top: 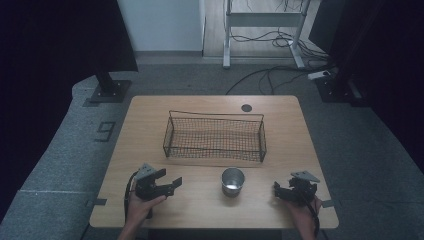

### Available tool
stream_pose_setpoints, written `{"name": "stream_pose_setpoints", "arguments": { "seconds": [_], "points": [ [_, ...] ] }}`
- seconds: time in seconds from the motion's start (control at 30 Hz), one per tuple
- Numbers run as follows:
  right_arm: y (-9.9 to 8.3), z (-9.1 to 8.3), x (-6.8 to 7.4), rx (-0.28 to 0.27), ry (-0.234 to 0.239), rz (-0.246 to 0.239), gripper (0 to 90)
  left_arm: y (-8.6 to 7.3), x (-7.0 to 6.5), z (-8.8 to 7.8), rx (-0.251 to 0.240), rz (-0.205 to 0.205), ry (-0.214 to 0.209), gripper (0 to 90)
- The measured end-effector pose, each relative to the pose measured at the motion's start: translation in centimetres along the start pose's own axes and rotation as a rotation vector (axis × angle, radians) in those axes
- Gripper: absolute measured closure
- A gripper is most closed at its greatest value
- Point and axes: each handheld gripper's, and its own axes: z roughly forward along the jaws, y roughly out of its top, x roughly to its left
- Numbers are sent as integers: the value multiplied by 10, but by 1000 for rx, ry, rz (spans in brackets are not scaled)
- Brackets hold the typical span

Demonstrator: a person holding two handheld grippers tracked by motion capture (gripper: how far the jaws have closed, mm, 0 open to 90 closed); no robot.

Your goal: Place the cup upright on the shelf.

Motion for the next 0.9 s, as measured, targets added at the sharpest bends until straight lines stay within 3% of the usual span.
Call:
{"name": "stream_pose_setpoints", "arguments": {
  "seconds": [0.3,0.9],
  "points": [
    [0,0,0,0,-1,2,51,16,-14,3,-31,26,-37,199],
    [0,0,-1,-2,-5,6,57,28,-36,16,-7,68,-85,200]
  ]
}}
